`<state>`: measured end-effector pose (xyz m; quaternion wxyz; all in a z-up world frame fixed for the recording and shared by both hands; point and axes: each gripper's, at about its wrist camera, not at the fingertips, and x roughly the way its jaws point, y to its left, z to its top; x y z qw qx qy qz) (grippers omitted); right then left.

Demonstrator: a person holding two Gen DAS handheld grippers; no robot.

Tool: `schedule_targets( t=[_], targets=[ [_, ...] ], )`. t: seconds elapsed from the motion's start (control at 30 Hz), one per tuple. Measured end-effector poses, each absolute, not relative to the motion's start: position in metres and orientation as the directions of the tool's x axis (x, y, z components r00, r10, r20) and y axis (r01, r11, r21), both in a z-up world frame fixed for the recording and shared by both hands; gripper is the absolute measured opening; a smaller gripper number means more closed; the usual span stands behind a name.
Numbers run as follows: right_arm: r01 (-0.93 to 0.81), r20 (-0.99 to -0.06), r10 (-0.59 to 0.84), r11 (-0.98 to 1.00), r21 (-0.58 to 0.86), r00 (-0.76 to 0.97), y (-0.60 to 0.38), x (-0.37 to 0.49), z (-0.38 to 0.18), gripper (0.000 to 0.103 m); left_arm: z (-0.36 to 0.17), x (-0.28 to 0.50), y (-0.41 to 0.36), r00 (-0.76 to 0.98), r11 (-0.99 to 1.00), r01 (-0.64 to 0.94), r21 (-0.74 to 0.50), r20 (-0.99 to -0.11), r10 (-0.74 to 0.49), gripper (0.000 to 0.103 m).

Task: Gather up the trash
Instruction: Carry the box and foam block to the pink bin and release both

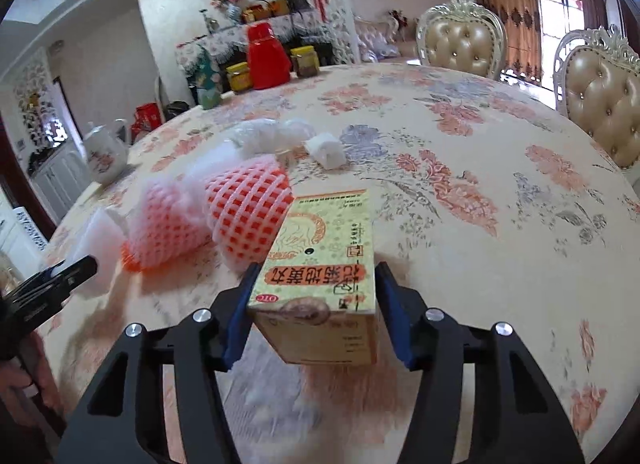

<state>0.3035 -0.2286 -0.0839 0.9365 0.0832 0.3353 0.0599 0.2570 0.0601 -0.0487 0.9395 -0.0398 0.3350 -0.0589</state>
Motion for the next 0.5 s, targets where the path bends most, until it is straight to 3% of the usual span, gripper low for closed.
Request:
schedule_targets(
  t=[0.5],
  targets=[
    [-0.122, -0.534, 0.26, 0.952, 0.279, 0.804, -0.268, 0.202, -0.071, 0.055, -0.023, 0.143, 0.011, 0.868, 0.991, 0.115, -0.067, -0.479, -0.133, 0.055]
  ],
)
